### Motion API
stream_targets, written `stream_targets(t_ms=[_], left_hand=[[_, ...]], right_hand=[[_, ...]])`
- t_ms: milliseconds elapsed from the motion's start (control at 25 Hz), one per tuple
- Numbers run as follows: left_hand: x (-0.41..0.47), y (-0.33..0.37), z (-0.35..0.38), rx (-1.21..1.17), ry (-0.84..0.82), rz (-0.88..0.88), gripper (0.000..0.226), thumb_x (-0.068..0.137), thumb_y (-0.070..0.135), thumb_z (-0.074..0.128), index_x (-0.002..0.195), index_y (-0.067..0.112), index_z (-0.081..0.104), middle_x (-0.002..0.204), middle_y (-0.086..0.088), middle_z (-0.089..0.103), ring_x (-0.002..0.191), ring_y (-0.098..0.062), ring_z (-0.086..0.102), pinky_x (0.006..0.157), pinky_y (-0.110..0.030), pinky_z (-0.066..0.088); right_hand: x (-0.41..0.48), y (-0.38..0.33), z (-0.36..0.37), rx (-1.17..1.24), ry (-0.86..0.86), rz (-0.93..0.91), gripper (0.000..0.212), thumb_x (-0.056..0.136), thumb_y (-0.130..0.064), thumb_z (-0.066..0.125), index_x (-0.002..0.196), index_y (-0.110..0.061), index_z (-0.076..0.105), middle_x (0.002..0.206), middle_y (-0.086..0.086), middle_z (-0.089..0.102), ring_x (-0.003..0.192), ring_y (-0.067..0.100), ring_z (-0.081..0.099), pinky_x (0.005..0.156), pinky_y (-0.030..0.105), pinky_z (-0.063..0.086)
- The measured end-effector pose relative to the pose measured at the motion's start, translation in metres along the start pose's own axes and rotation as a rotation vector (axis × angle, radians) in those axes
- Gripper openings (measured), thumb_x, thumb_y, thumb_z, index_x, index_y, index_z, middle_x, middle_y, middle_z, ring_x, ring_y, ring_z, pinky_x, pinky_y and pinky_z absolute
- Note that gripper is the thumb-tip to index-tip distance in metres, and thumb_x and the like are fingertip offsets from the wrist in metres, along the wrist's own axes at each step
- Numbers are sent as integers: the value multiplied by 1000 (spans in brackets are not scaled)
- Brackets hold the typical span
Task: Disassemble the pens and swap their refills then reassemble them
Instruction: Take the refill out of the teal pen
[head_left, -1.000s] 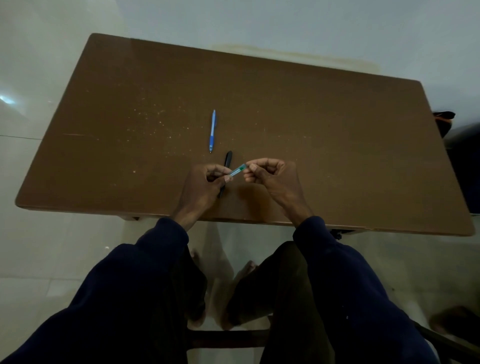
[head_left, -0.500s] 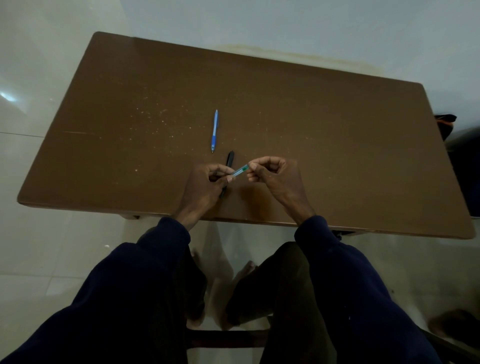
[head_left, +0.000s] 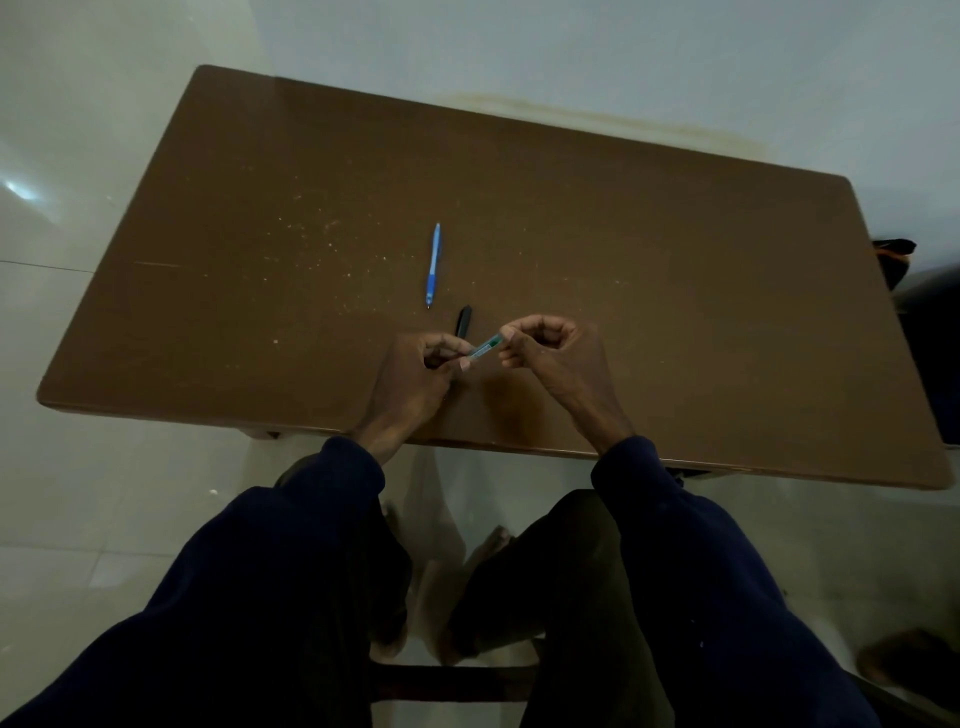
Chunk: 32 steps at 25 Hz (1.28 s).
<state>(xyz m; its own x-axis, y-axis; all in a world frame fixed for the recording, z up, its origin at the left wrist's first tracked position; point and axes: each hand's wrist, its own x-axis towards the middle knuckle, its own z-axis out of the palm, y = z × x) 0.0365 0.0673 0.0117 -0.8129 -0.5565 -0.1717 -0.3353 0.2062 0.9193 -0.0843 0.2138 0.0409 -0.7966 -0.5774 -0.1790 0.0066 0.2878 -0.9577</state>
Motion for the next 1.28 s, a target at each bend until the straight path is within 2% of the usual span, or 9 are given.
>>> stream_targets(t_ms=[240,520,760,880,960,1040,1280], left_hand=[[-1,1,0,10,-2,3,14,91,17,73,94,30,72,90,13,71,82,-1,67,62,-7,47],[-3,1,-1,-5,-14,-16,12,91,19,73,95,30,72,96,10,72,89,-4,67,68,-13,48],[-4,1,-2,-9,-4,-38,11,91,17,73,99,25,73,100,4,74,91,-6,68,75,-20,54],[-4,1,-1,-8,3,-33,11,91,17,74,98,25,73,99,6,73,91,-4,67,74,-15,52],[-4,0,0,-3,6,-36,11,91,17,74,101,21,74,100,6,73,92,-4,67,72,-11,50],[-4,0,1,-7,-1,-35,12,91,18,74,103,20,75,103,4,73,94,-6,67,76,-17,52],[-2,0,3,6,-15,-19,13,91,16,74,99,25,72,103,5,72,93,-5,67,76,-19,52]], right_hand=[[2,0,1,-19,14,-1,18,95,-18,72,101,-1,75,86,12,78,73,19,75,70,28,63],[5,0,0,-73,-2,-57,12,95,-18,72,97,-6,75,86,8,78,76,20,76,73,31,64],[4,-3,-3,-3,38,-52,16,96,-13,70,100,2,75,89,13,77,80,25,75,76,31,63],[3,-6,-5,57,58,-40,18,96,-12,69,100,5,74,91,17,77,83,29,75,78,34,63],[2,-7,-7,115,66,-24,20,96,-10,69,102,8,73,92,19,77,83,26,75,75,29,62],[1,-7,-9,178,61,-1,21,96,-8,69,103,11,71,95,21,77,83,25,75,75,27,62],[-1,-4,-10,212,21,38,19,95,-7,70,102,10,72,95,21,77,85,27,75,79,31,63]])
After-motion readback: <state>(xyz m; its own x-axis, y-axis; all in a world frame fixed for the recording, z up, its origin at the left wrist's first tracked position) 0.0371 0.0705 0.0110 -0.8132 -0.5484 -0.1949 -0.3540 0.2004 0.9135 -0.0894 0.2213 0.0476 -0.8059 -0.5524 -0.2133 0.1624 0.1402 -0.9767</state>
